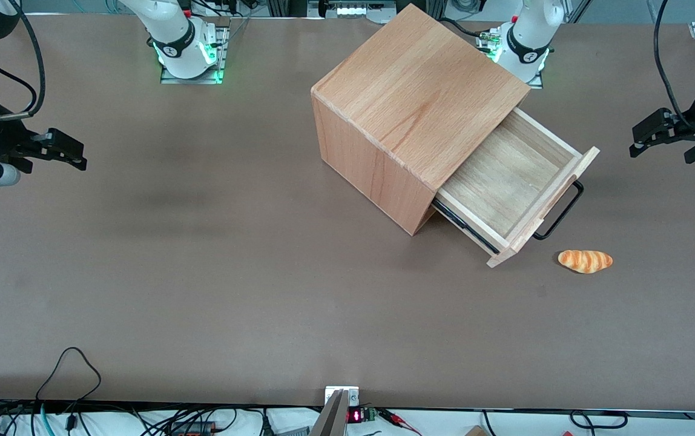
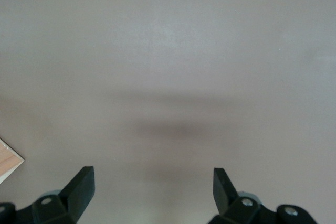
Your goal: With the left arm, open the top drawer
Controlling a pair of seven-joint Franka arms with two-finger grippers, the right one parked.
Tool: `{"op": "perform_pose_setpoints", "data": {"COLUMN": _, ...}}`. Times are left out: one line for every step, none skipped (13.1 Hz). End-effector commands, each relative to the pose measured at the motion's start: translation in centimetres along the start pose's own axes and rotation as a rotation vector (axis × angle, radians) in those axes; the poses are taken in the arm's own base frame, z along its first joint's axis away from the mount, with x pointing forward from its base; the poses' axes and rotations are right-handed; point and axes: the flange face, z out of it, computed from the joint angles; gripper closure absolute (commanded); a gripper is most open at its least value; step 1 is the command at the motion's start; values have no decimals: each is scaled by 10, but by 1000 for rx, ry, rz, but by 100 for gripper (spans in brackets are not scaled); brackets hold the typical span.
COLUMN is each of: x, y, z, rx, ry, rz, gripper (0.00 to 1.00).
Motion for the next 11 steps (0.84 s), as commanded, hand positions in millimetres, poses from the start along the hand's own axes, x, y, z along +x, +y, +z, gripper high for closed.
{"op": "perform_pose_setpoints", "data": {"x": 10, "y": -1, "z": -7, "rx": -16, "ry": -16, "rz": -32, "gripper": 0}}
{"op": "perform_pose_setpoints", "data": {"x": 10, "y": -1, "z": -6, "rx": -17, "ry": -19, "rz": -35, "gripper": 0}}
{"op": "perform_pose_setpoints", "data": {"x": 10, "y": -1, "z": -7, "rx": -16, "ry": -16, "rz": -36, "gripper": 0}}
{"op": "perform_pose_setpoints", "data": {"x": 10, "y": -1, "z": -7, "rx": -16, "ry": -16, "rz": -39, "gripper": 0}}
{"op": "perform_pose_setpoints", "data": {"x": 11, "y": 0, "z": -8, "rx": -16, "ry": -15, "rz": -39, "gripper": 0}}
{"op": "perform_pose_setpoints", "data": {"x": 11, "y": 0, "z": -8, "rx": -16, "ry": -13, "rz": -38, "gripper": 0}}
{"op": "perform_pose_setpoints", "data": {"x": 12, "y": -1, "z": -9, "rx": -15, "ry": -9, "rz": -30, "gripper": 0}}
{"op": "perform_pose_setpoints", "data": {"x": 12, "y": -1, "z": -9, "rx": -17, "ry": -7, "rz": -27, "gripper": 0}}
{"op": "perform_pose_setpoints", "data": {"x": 12, "y": -1, "z": -15, "rx": -13, "ry": 5, "rz": -27, "gripper": 0}}
{"op": "perform_pose_setpoints", "data": {"x": 12, "y": 0, "z": -14, "rx": -14, "ry": 0, "rz": -25, "gripper": 0}}
{"op": "perform_pose_setpoints", "data": {"x": 14, "y": -1, "z": -12, "rx": -13, "ry": -3, "rz": -25, "gripper": 0}}
